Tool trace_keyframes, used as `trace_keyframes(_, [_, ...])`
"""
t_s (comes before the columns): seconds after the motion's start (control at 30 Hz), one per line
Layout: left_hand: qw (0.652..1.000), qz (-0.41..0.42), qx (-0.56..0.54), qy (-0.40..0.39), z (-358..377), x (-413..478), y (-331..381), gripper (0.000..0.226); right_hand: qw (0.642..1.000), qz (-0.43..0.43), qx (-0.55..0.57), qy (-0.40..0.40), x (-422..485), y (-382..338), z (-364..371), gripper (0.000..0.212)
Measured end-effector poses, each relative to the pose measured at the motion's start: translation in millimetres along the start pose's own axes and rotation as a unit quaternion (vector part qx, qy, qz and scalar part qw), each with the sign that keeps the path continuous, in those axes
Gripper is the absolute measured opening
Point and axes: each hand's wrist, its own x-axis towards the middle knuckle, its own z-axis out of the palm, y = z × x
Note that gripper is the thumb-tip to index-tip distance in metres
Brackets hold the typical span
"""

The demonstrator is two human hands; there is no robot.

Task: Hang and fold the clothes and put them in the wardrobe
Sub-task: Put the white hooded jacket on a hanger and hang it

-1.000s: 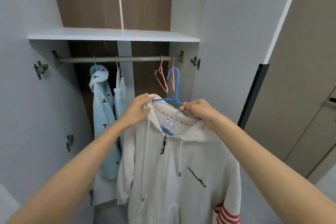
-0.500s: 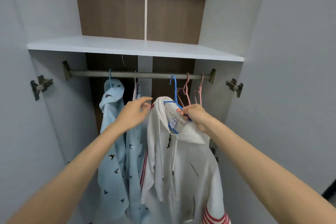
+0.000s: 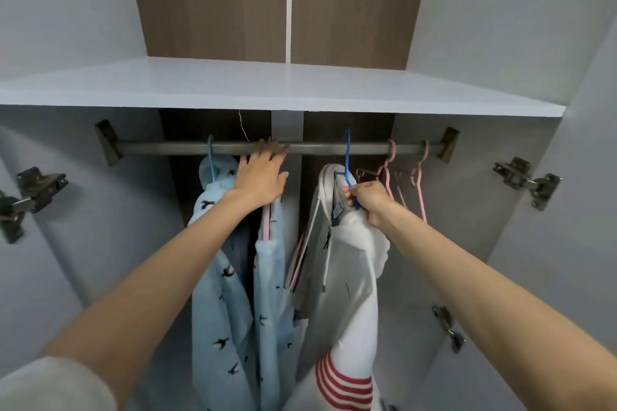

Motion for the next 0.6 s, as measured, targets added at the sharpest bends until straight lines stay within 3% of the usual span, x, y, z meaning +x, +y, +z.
trace_keyframes(0.17, [0.999,-0.024,0.017,-0.045,14.4,18.7,-17.4,0.059,0.999,0.019,0.037,-0.012,33.7,6.2,13.6,0.032])
trace_keyframes(0.33, [1.000,-0.021,-0.001,0.023,23.7,22.3,-24.3,0.057,0.999,0.004,0.030,-0.024,52.6,6.5,17.9,0.034])
trace_keyframes(0.6, [0.998,-0.018,-0.005,0.056,27.5,28.7,-27.5,0.055,0.998,0.015,-0.006,-0.055,63.0,33.4,25.9,0.024])
